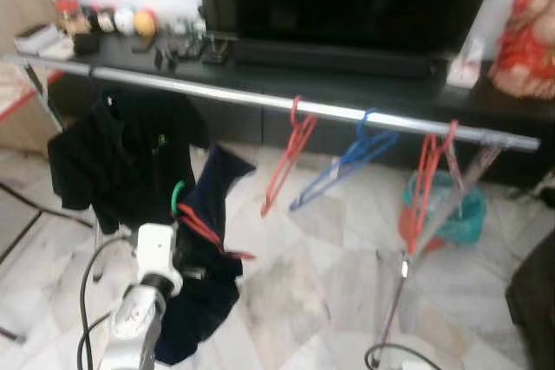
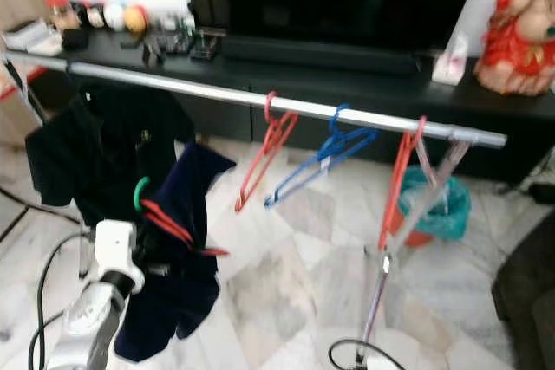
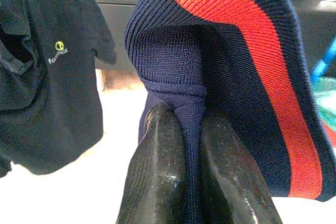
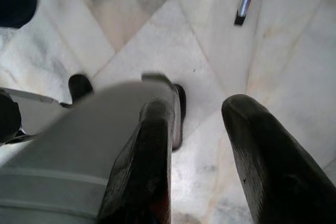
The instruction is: Hang hanger
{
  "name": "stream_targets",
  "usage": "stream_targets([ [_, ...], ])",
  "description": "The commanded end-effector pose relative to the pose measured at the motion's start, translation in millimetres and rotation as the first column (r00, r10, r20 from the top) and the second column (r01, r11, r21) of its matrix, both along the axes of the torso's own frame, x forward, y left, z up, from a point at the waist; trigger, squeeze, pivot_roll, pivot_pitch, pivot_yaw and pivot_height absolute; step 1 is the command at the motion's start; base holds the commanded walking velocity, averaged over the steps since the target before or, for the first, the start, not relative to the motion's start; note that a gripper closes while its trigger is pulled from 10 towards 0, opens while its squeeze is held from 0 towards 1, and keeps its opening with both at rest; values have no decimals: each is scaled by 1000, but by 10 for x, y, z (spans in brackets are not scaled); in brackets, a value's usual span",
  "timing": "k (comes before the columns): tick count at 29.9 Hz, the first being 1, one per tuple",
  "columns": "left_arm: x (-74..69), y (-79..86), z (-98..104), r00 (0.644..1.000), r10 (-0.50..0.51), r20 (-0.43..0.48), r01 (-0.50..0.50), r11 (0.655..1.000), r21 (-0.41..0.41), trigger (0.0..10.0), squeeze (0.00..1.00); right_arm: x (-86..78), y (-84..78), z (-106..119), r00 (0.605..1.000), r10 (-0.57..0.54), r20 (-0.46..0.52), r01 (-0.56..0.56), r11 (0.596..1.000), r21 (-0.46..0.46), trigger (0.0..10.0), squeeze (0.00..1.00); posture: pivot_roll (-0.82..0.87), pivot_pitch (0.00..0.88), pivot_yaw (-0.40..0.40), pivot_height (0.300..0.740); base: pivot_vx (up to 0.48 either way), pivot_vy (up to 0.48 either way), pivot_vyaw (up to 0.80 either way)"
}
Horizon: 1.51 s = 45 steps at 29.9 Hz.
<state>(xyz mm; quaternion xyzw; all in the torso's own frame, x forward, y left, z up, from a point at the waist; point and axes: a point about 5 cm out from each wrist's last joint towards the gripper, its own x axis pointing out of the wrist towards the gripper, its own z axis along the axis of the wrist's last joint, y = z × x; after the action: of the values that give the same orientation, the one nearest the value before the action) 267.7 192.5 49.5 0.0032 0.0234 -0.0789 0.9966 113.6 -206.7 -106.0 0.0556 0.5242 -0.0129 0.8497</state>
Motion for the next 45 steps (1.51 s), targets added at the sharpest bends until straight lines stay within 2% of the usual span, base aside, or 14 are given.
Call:
stream_targets([
  [1,19,-18,38,1000,-3,19,3,1000,-3,10000,0,-61,-15,-15,1000,-13,-18,13,1000,2,10000,0,-97,0,22,740,-311,0,0],
  [8,14,-14,33,1000,1,14,-1,1000,-2,10000,0,-59,-17,-13,1000,-19,-14,19,1000,5,10000,0,-97,0,20,740,-313,0,0],
  [31,8,-21,-17,1000,23,-21,-23,1000,0,10000,0,-65,-17,-14,999,-35,-8,35,999,10,10000,0,-96,1,21,740,0,46,0],
  [34,8,-17,-16,999,27,-24,-27,1000,-1,10000,0,-68,-15,-16,999,-43,-11,43,999,13,10000,0,-96,0,21,740,0,391,0],
  [40,14,-22,-10,1000,20,-23,-20,1000,2,10000,0,-63,-8,-14,999,-52,-2,52,998,26,10000,0,-94,0,21,740,0,421,-757],
  [45,18,-20,-7,1000,23,-20,-23,1000,0,10000,0,-55,-9,-10,998,-67,12,67,998,22,10000,0,-95,0,22,740,0,440,0],
])
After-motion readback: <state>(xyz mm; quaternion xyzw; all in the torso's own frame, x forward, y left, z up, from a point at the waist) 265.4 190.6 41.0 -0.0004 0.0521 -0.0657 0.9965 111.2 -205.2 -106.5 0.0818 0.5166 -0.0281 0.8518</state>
